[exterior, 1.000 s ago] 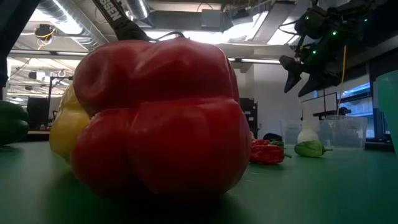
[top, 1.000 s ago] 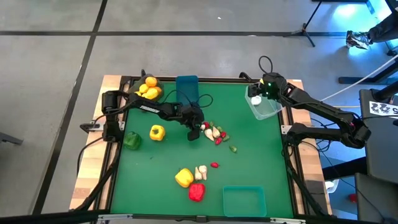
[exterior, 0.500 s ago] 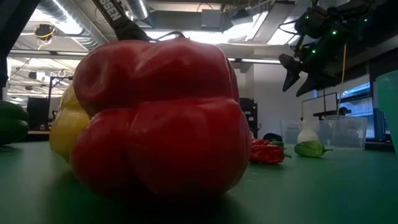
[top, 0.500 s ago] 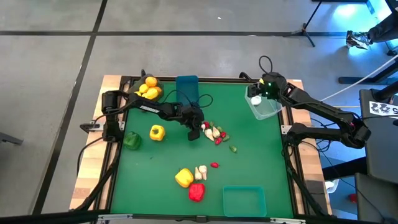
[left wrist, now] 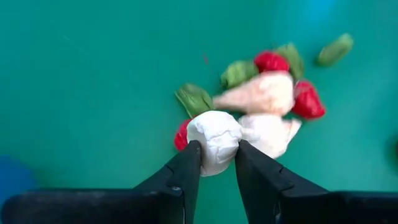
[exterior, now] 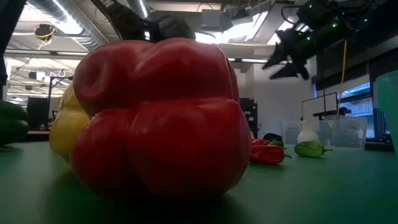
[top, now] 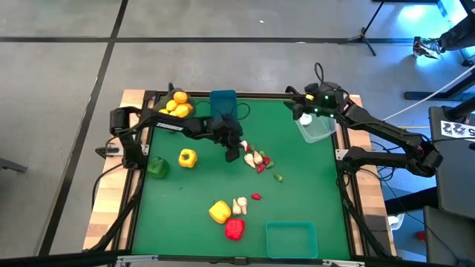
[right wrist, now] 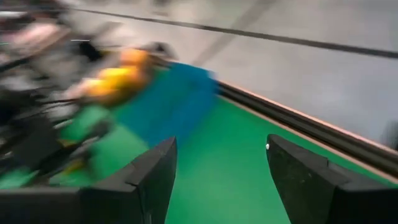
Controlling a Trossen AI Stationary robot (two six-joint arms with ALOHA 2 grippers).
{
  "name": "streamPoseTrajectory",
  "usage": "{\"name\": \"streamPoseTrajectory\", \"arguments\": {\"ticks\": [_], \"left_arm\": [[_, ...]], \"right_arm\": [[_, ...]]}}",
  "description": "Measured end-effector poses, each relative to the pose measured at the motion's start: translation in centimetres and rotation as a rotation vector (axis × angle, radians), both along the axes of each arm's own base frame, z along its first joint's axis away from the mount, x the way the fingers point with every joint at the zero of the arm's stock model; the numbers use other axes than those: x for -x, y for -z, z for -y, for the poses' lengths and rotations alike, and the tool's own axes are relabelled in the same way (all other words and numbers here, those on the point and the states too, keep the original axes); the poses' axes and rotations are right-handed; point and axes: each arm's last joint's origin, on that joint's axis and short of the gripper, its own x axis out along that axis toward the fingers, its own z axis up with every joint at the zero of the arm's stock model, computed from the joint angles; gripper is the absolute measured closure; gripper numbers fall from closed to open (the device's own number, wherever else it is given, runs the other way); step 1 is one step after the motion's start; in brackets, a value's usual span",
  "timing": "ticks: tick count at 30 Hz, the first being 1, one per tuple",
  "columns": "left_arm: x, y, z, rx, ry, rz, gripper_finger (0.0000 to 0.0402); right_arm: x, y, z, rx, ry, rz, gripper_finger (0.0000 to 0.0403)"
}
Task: Sort produce into baskets
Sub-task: Put the white garlic into white transparent bin
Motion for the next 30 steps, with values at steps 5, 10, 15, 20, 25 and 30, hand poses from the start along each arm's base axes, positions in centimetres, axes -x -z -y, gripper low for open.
{"name": "streamPoseTrajectory", "arguments": {"ticks": [5, 10, 15, 20, 25, 30], "left_arm": [[1.4, -3.9, -1.0, 0.028, -0.087, 0.104, 0.0311], [3.0, -8.3, -2.1, 0.11, -0.225, 0.298, 0.0309], [4.2, -12.3, -2.6, 0.189, -0.305, 0.542, 0.0308], [4.6, -14.4, -2.6, 0.29, -0.347, 0.695, 0.0308], [4.5, -15.3, -2.6, 0.422, -0.366, 0.795, 0.0308], [4.5, -15.3, -2.4, 0.502, -0.357, 0.799, 0.0308]], "right_arm": [[-0.8, -2.1, -0.5, 0.099, -0.321, 0.218, 0.0162], [-2.0, -4.2, -2.0, 0.295, -0.445, 0.366, 0.0162], [-3.4, -4.7, -4.0, 0.513, -0.418, 0.339, 0.0162], [-4.4, -4.8, -6.0, 0.732, -0.336, 0.208, 0.0162], [-5.4, -6.4, -7.5, 0.882, -0.347, 0.128, 0.0162], [-7.5, -7.3, -7.9, 0.887, -0.398, 0.013, 0.0162]]}}
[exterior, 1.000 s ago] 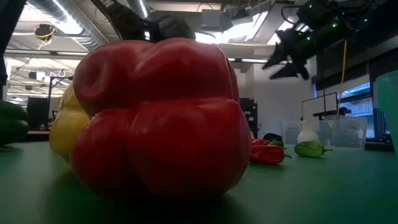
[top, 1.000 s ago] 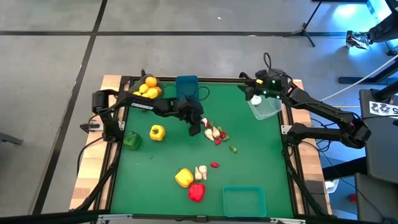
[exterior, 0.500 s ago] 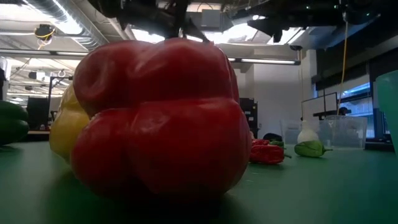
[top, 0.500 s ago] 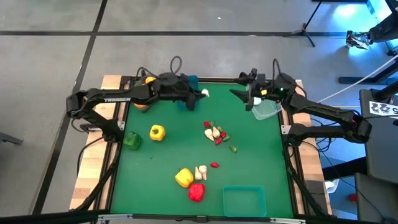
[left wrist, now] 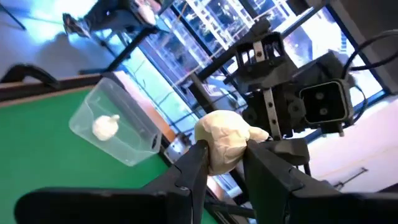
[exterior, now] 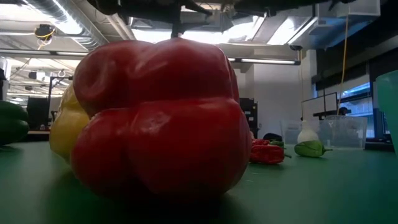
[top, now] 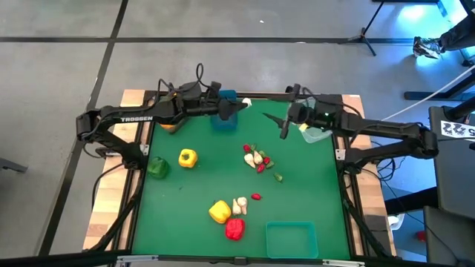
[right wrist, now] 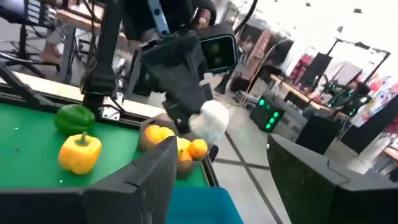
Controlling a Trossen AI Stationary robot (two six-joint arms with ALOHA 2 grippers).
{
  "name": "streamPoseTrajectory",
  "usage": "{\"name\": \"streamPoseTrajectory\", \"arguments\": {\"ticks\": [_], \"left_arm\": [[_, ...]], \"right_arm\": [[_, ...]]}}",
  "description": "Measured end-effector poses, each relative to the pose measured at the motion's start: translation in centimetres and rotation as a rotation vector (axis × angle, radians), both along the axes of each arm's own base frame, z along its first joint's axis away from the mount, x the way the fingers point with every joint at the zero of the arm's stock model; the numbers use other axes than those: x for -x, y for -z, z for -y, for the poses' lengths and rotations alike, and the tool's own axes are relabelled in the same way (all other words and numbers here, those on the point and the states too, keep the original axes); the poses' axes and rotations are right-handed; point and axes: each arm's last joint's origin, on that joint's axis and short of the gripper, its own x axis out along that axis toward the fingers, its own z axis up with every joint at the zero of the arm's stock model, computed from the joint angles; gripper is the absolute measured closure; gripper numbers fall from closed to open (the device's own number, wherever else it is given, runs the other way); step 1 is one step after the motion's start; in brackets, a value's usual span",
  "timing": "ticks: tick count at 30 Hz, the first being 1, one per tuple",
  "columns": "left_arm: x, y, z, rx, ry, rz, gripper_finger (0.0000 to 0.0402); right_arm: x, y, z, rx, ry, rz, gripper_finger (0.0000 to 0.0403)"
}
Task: Sort produce into baskets
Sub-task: Put the white garlic into white transparent bin
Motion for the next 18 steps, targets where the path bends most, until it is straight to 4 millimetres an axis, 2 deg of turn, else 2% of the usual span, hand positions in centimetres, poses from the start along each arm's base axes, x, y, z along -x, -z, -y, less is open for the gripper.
{"name": "streamPoseTrajectory", "arguments": {"ticks": [5, 9, 14, 18], "left_arm": [[-0.1, 0.0, 0.2, 0.019, 0.02, 0.007, 0.0308], [-0.1, -0.1, 0.3, 0.015, 0.023, 0.01, 0.0308], [-0.1, -0.1, 0.3, 0.011, 0.023, 0.012, 0.0308], [-0.1, -0.2, 0.3, 0.0, 0.024, 0.018, 0.0308]], "right_arm": [[-2.4, -1.5, 0.1, -0.007, -0.003, -0.045, 0.0161], [-3.4, -2.3, 0.4, -0.01, -0.007, -0.097, 0.0161], [-4.2, -2.1, 0.3, -0.023, -0.076, -0.139, 0.0161], [-4.5, -1.9, 0.4, -0.022, -0.067, -0.144, 0.0157]]}}
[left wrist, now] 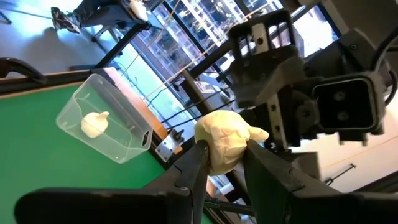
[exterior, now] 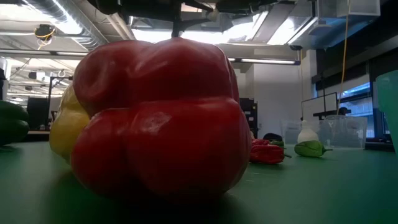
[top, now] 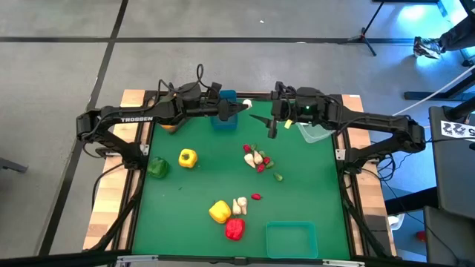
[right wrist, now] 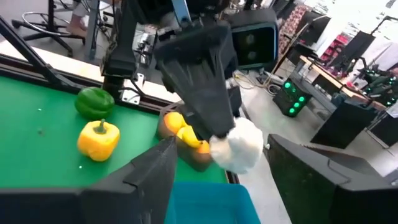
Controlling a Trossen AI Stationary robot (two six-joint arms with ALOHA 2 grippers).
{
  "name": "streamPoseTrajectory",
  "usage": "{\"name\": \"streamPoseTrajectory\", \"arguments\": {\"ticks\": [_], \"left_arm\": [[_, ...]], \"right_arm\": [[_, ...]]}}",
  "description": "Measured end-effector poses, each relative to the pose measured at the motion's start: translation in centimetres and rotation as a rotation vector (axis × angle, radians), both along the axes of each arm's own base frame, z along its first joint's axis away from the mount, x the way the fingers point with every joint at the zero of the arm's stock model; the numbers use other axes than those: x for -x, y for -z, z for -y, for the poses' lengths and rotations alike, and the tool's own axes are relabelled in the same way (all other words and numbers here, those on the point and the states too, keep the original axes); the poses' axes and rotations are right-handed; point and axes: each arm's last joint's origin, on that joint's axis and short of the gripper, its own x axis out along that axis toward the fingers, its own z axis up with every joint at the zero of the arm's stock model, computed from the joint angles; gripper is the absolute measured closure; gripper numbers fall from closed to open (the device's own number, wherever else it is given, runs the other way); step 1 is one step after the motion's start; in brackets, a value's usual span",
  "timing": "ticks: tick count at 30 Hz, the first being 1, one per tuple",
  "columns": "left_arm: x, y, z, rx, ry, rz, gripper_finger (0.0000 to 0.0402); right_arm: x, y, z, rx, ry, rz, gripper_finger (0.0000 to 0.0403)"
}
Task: Sort produce into baskets
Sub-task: Put the white garlic into white transparent bin
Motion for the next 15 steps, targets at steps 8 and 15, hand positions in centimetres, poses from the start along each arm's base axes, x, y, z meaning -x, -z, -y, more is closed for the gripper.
{"name": "streamPoseTrajectory", "arguments": {"ticks": [8, 15], "left_arm": [[0.0, -0.06, 0.0, -0.008, 0.0, 0.006, 0.0308], [0.0, -0.04, 0.01, -0.007, 0.0, 0.005, 0.0308]], "right_arm": [[-0.6, 0.58, 0.39, 0.025, 0.081, -0.019, 0.009], [-0.93, 0.76, 0.42, 0.041, 0.065, -0.019, 0.0084]]}}
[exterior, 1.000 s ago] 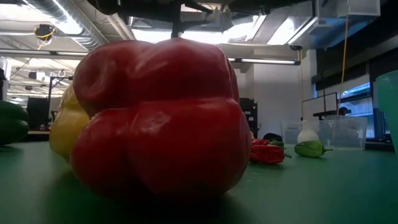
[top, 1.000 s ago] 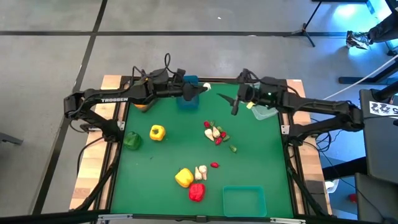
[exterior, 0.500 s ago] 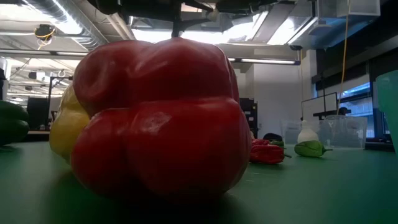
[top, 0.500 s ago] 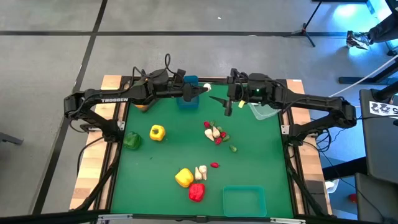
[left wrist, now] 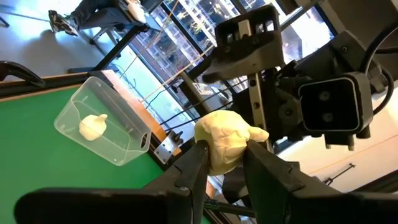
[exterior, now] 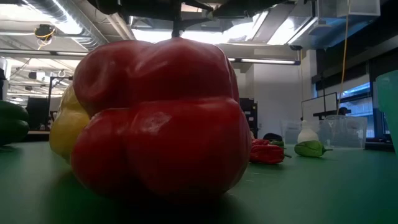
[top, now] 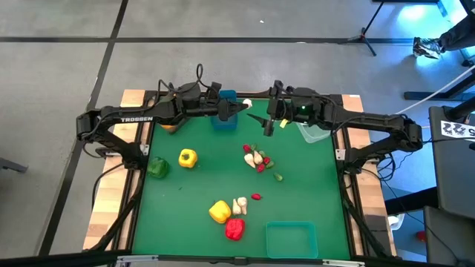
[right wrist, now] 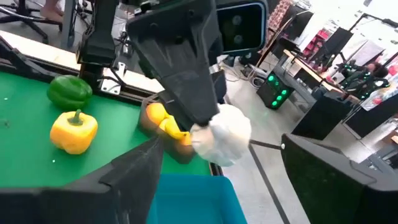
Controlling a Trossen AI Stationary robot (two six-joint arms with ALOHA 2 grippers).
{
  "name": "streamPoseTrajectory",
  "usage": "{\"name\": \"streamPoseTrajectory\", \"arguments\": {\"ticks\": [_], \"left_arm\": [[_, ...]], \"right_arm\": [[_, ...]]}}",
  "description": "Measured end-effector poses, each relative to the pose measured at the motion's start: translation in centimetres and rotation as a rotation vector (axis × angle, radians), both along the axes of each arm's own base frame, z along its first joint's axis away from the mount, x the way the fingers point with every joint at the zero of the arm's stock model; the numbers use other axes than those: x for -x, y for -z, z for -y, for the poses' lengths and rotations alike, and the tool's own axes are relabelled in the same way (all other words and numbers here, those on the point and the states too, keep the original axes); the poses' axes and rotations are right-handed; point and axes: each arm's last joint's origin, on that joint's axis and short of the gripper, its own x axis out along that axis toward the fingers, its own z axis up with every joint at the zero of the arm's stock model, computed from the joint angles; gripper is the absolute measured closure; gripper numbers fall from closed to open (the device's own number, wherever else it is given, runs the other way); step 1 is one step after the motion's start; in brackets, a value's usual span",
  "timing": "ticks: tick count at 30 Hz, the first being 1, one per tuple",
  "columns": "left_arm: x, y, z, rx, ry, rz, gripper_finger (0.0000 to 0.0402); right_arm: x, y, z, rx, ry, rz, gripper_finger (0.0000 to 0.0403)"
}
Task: Sort produce into baskets
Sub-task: Put the white garlic into white transparent bin
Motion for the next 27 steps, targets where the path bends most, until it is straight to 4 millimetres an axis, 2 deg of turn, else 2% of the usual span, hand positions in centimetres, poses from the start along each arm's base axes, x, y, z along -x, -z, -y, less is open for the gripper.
{"name": "streamPoseTrajectory", "arguments": {"ticks": [8, 18, 27], "left_arm": [[0.0, 0.0, 0.0, 0.001, 0.001, -0.001, 0.0308], [0.0, 0.0, 0.0, 0.003, 0.001, -0.001, 0.0308], [0.0, 0.0, 0.0, 0.001, 0.001, 0.003, 0.0308]], "right_arm": [[-1.0, 0.5, 0.2, 0.018, -0.021, 0.007, 0.0107], [-1.0, -0.7, 0.3, 0.042, 0.021, 0.011, 0.0109], [-1.5, 0.2, 0.4, 0.034, 0.019, -0.037, 0.0109]]}}
